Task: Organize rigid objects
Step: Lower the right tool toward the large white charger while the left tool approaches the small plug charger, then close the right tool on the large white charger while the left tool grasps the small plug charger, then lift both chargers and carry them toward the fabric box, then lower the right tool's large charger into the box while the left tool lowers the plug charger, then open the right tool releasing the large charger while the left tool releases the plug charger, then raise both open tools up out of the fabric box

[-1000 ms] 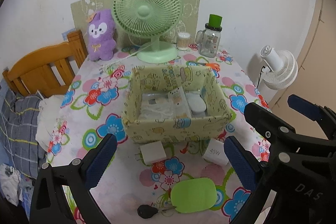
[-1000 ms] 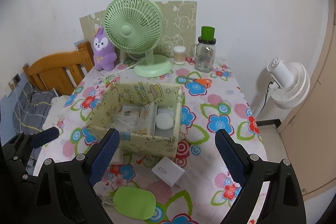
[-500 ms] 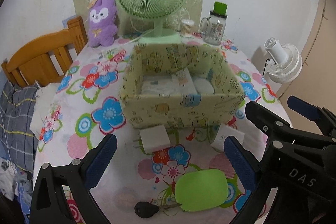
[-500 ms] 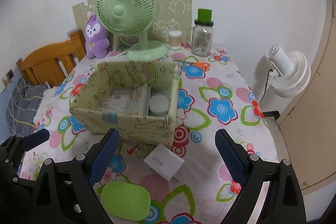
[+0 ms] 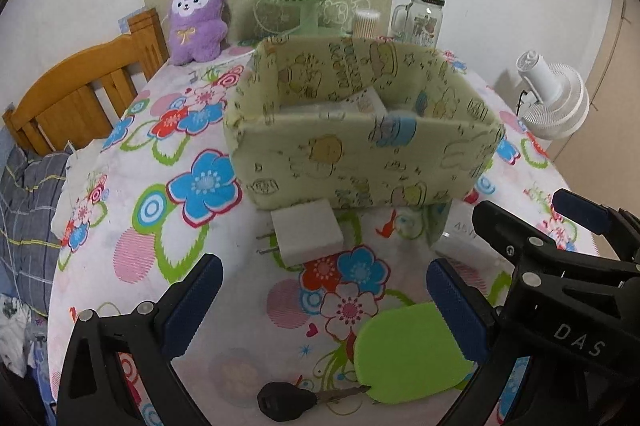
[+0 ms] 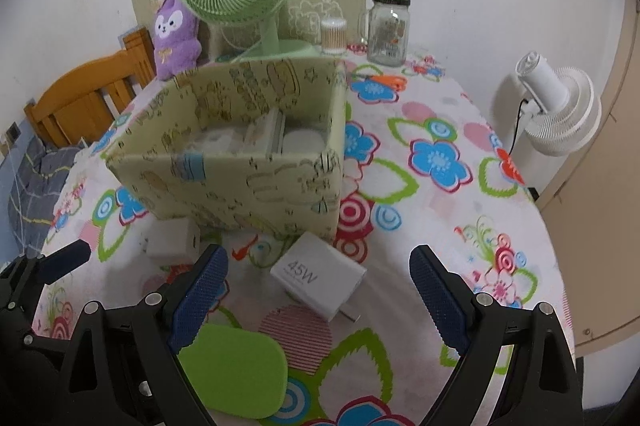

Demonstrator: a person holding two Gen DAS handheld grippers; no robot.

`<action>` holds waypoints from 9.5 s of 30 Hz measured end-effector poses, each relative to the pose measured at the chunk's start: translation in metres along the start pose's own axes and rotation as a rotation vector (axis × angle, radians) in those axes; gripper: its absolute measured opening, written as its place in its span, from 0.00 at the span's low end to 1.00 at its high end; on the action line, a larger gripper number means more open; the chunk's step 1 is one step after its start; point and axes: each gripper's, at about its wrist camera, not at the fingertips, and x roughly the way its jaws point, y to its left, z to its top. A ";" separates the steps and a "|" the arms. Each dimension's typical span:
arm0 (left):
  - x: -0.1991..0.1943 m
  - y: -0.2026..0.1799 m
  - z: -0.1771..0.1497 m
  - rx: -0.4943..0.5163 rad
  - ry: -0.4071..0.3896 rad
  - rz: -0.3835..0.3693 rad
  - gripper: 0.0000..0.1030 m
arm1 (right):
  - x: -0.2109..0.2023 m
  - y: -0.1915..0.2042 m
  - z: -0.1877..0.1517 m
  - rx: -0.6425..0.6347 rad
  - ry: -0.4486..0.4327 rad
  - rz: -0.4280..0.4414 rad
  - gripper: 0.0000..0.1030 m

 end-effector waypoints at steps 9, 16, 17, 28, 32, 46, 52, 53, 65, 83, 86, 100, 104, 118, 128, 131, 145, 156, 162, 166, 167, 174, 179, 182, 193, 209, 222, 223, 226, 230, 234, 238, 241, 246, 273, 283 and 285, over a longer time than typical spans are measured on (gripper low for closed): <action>0.021 -0.006 -0.018 -0.002 0.040 -0.015 1.00 | 0.026 -0.003 -0.015 -0.031 0.039 -0.016 0.91; 0.034 -0.010 -0.020 -0.005 0.035 0.000 1.00 | 0.042 -0.005 -0.014 -0.070 0.036 -0.015 0.91; 0.035 -0.011 -0.022 -0.009 0.036 0.002 1.00 | 0.045 -0.005 -0.015 -0.070 0.038 -0.014 0.91; 0.040 -0.018 -0.035 -0.029 0.051 0.011 1.00 | 0.065 0.006 -0.021 -0.128 0.082 0.032 0.82; 0.041 -0.018 -0.036 -0.037 0.043 0.015 1.00 | 0.068 0.005 -0.021 -0.110 0.081 0.023 0.77; 0.045 -0.019 -0.030 -0.042 0.046 0.014 1.00 | 0.060 -0.011 -0.020 -0.059 0.072 -0.008 0.72; 0.048 -0.017 -0.021 -0.020 0.047 0.013 1.00 | 0.054 -0.024 -0.018 -0.020 0.066 -0.054 0.72; 0.048 -0.016 -0.019 -0.008 0.043 0.012 1.00 | 0.053 -0.025 -0.018 -0.014 0.066 -0.060 0.72; 0.062 -0.008 -0.006 0.043 0.039 -0.003 1.00 | 0.054 -0.031 -0.017 0.095 0.074 -0.124 0.72; 0.076 0.016 0.014 0.073 0.071 -0.037 0.63 | 0.056 -0.011 -0.014 0.147 0.090 -0.135 0.72; 0.071 0.015 0.012 0.075 0.076 -0.038 0.63 | 0.053 -0.008 -0.013 0.142 0.089 -0.135 0.72; 0.028 0.013 0.014 0.038 0.055 -0.020 0.62 | 0.025 0.002 -0.004 0.121 0.074 -0.094 0.72; 0.013 0.013 0.020 0.035 0.031 -0.007 0.62 | 0.013 0.003 0.001 0.117 0.054 -0.079 0.72; -0.034 0.018 0.039 -0.034 -0.008 0.025 0.62 | -0.031 0.009 0.031 0.072 0.013 -0.043 0.72; -0.064 0.005 0.055 -0.054 -0.042 0.026 0.62 | -0.061 0.002 0.041 0.061 -0.018 -0.083 0.72; -0.071 0.002 0.062 -0.062 -0.053 0.030 0.62 | -0.071 -0.002 0.046 0.068 -0.032 -0.088 0.72; -0.102 -0.004 0.089 -0.073 -0.130 0.034 0.62 | -0.103 -0.010 0.078 0.068 -0.112 -0.073 0.72; -0.107 -0.007 0.104 -0.076 -0.135 0.047 0.62 | -0.109 -0.009 0.095 0.056 -0.147 -0.076 0.72; -0.108 -0.004 0.113 -0.086 -0.159 0.045 0.62 | -0.106 -0.009 0.106 0.061 -0.149 -0.075 0.72; -0.104 -0.002 0.118 -0.084 -0.159 0.042 0.62 | -0.105 -0.005 0.112 0.055 -0.156 -0.082 0.72; -0.103 0.000 0.119 -0.086 -0.161 0.042 0.62 | -0.104 -0.005 0.113 0.053 -0.156 -0.083 0.72; -0.090 0.008 0.130 -0.086 -0.151 0.051 0.62 | -0.090 0.000 0.126 0.046 -0.138 -0.060 0.72; -0.073 0.015 0.134 -0.097 -0.142 0.069 0.62 | -0.074 0.003 0.133 0.027 -0.118 -0.050 0.72; -0.060 0.018 0.133 -0.092 -0.118 0.077 0.62 | -0.059 0.003 0.135 0.022 -0.097 -0.044 0.72; -0.013 0.020 0.134 -0.068 -0.066 0.080 0.62 | -0.011 0.004 0.137 -0.012 -0.030 -0.030 0.72; 0.034 0.015 0.142 -0.020 -0.035 0.099 0.62 | 0.042 0.003 0.114 -0.018 0.120 -0.038 0.73; 0.045 0.020 0.143 -0.011 -0.011 0.091 0.62 | 0.046 0.011 0.116 -0.061 0.115 -0.045 0.79; 0.045 0.020 0.144 -0.012 -0.012 0.090 0.62 | 0.046 0.010 0.117 -0.053 0.112 -0.048 0.79; 0.050 0.019 0.147 0.001 -0.005 0.091 0.62 | 0.048 0.003 0.121 -0.017 0.106 -0.058 0.81; 0.059 0.016 0.149 0.015 0.009 0.080 0.62 | 0.055 -0.005 0.127 0.018 0.107 -0.072 0.81; 0.066 0.012 0.155 0.029 0.015 0.062 0.63 | 0.061 -0.007 0.130 0.036 0.106 -0.078 0.81; 0.074 0.013 0.160 0.014 0.028 0.056 0.63 | 0.067 -0.009 0.134 0.059 0.106 -0.084 0.81; 0.078 0.011 0.163 0.020 0.028 0.051 0.63 | 0.071 -0.011 0.136 0.067 0.106 -0.090 0.81; 0.085 0.007 0.168 0.031 0.020 0.050 0.63 | 0.076 -0.016 0.139 0.083 0.112 -0.097 0.81; 0.036 0.014 0.148 -0.004 0.000 0.098 0.89 | 0.037 -0.022 0.134 0.102 0.073 -0.088 0.81; 0.012 0.012 0.125 -0.015 0.005 0.115 0.93 | 0.009 -0.020 0.121 0.101 0.047 -0.083 0.81; 0.006 0.011 0.121 -0.015 0.005 0.109 0.93 | 0.003 -0.020 0.119 0.099 0.042 -0.077 0.81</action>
